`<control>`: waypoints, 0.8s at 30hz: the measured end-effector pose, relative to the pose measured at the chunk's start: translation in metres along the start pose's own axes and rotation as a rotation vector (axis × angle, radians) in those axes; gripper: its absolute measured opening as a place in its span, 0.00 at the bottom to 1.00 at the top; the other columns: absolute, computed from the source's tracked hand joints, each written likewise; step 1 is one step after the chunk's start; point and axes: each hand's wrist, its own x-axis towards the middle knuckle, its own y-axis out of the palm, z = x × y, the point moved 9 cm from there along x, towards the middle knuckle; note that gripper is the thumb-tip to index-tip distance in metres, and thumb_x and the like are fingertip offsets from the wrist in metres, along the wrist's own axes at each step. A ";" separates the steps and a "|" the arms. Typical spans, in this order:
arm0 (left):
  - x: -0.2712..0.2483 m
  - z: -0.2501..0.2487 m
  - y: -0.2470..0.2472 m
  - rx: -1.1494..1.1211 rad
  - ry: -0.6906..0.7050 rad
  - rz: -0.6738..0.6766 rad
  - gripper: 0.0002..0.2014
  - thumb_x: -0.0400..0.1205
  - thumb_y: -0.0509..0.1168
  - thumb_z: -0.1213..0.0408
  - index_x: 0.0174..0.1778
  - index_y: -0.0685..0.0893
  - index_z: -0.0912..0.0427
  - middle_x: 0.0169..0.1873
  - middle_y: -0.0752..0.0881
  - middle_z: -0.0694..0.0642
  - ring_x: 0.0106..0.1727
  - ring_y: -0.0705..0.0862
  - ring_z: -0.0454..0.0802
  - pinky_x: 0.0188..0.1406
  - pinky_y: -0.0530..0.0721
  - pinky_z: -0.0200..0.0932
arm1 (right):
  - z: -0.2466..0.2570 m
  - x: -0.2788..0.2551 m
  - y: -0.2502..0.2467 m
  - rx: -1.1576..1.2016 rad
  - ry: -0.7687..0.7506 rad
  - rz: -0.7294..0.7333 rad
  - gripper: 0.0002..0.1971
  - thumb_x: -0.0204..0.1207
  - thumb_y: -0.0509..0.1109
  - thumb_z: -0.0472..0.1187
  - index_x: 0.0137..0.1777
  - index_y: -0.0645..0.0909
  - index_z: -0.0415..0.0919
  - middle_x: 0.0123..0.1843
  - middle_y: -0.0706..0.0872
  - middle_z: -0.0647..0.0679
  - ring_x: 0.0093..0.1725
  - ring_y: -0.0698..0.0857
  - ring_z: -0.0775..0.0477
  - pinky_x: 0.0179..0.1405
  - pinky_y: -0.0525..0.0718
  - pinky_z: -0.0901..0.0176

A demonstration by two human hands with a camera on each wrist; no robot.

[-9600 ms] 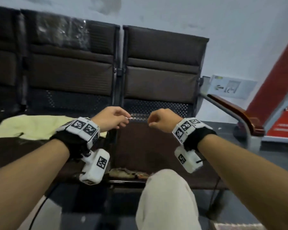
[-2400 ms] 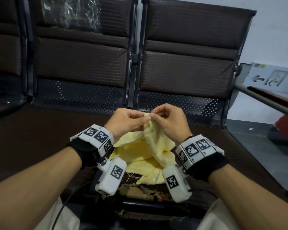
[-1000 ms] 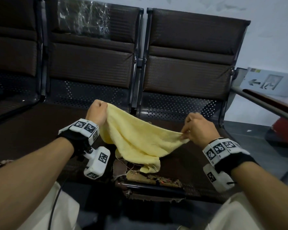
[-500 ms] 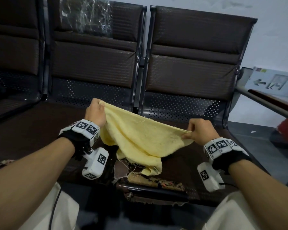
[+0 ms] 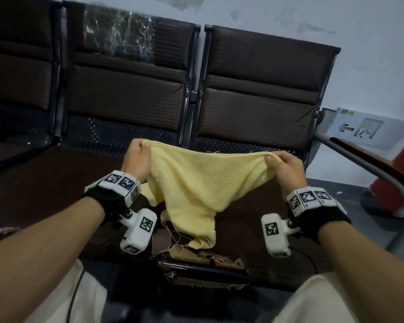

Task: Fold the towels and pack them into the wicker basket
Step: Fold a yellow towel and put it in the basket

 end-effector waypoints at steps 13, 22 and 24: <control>0.000 -0.121 -0.061 -0.236 0.176 -0.112 0.10 0.84 0.54 0.59 0.53 0.81 0.56 0.53 0.84 0.57 0.58 0.82 0.58 0.63 0.80 0.56 | 0.146 -0.003 -0.073 -0.153 -0.300 -0.286 0.08 0.78 0.68 0.39 0.49 0.87 0.37 0.40 0.83 0.49 0.45 0.79 0.52 0.45 0.72 0.63; 0.008 -0.069 -0.021 -0.178 -0.015 -0.026 0.10 0.82 0.56 0.58 0.50 0.82 0.54 0.51 0.86 0.57 0.48 0.82 0.53 0.52 0.81 0.52 | 0.071 0.010 -0.055 -0.145 0.014 -0.267 0.10 0.76 0.68 0.43 0.43 0.88 0.37 0.32 0.83 0.45 0.39 0.80 0.43 0.42 0.75 0.57; 0.004 -0.048 -0.002 -0.237 -0.096 0.012 0.11 0.80 0.57 0.60 0.50 0.84 0.54 0.50 0.87 0.57 0.49 0.84 0.55 0.51 0.82 0.53 | 0.037 0.013 -0.044 -0.117 0.121 -0.245 0.11 0.76 0.67 0.42 0.42 0.86 0.35 0.34 0.82 0.42 0.41 0.79 0.40 0.43 0.74 0.55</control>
